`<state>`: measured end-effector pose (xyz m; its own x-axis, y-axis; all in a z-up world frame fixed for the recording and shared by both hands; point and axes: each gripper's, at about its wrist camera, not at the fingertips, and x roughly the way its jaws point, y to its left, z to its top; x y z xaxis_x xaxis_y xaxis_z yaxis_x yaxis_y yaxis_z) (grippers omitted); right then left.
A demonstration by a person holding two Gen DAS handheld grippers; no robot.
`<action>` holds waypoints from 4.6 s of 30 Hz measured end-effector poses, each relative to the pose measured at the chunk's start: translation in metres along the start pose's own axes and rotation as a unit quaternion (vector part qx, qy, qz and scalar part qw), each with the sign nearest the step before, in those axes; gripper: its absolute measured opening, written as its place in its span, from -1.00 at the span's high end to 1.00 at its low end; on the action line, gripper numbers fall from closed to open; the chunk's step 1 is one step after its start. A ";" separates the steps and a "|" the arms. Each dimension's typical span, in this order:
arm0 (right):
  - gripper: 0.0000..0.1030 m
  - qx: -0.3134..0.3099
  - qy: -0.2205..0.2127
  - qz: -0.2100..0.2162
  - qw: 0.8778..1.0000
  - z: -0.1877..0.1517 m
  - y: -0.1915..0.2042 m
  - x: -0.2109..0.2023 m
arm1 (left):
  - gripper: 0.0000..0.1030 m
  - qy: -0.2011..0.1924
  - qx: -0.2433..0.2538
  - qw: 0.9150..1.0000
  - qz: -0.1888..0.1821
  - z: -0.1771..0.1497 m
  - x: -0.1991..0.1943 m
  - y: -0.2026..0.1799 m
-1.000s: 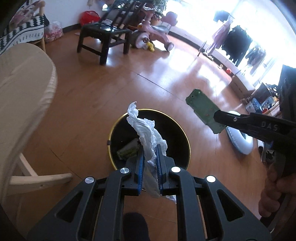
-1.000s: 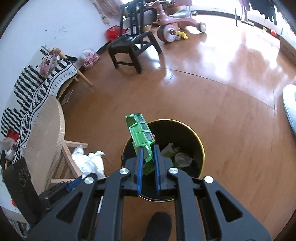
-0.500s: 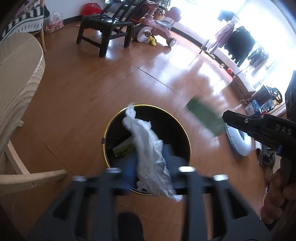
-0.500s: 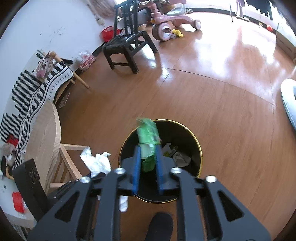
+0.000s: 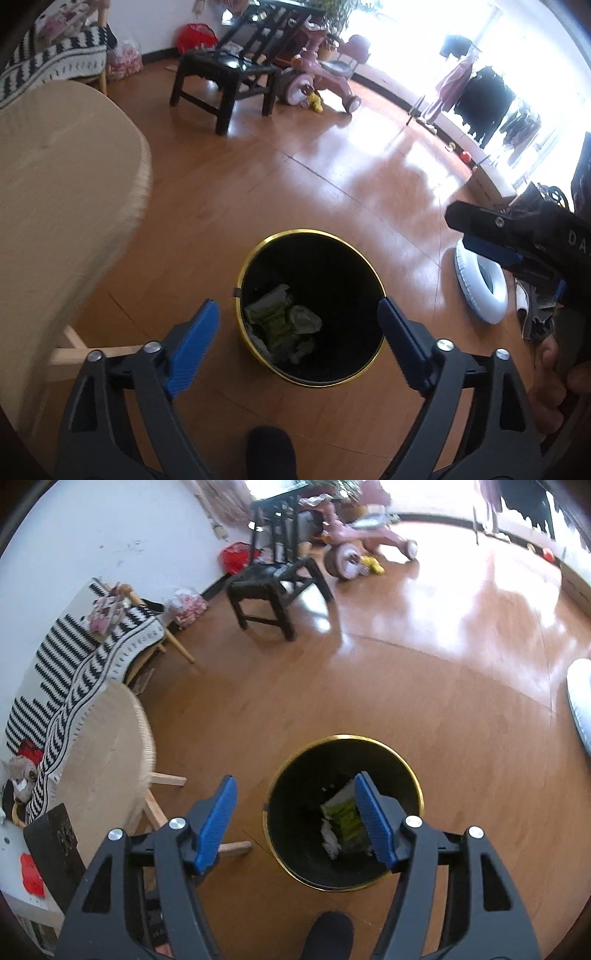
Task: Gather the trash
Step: 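Move both tools back over the remaining trash on the table, then grasp the crumpled blue-grey wrapper with the left tool while the right tool grasps the white wrapper, then carry both wrappers over the black bin and open both tools to drop them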
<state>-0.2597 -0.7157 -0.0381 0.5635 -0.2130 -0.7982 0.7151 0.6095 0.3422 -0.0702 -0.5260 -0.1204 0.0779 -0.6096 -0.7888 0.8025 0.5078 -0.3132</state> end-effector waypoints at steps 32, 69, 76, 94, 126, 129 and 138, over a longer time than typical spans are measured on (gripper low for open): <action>-0.56 -0.298 0.079 0.202 0.930 -0.128 0.470 0.055 | -0.80 -0.159 -0.218 0.908 0.322 -0.150 -0.353 0.338; 0.75 -0.417 0.083 0.147 0.893 -0.230 0.615 0.146 | 0.58 -0.091 -0.181 0.929 0.310 -0.186 -0.335 0.393; 0.75 -0.409 0.068 0.161 0.896 -0.216 0.604 0.126 | 0.59 -0.122 -0.192 0.925 0.304 -0.188 -0.365 0.380; 0.75 -0.369 0.042 0.140 0.918 -0.155 0.499 0.084 | 0.59 -0.136 -0.225 0.913 0.313 -0.137 -0.340 0.347; 0.75 -0.088 -0.017 -0.004 0.996 -0.016 0.049 0.014 | 0.58 -0.077 0.022 0.994 0.073 -0.003 -0.074 0.034; 0.75 -0.062 -0.013 -0.012 0.998 -0.014 0.021 0.014 | 0.58 -0.056 0.031 0.996 0.061 -0.006 -0.048 0.015; 0.75 -0.015 0.000 -0.026 1.000 -0.011 -0.024 0.022 | 0.58 -0.011 0.034 0.998 0.043 -0.003 0.009 -0.011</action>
<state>-0.2693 -0.7269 -0.0697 0.5259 -0.2459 -0.8142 0.7305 0.6208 0.2844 -0.0800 -0.5357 -0.1256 0.1600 -0.5799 -0.7988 0.8306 0.5164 -0.2085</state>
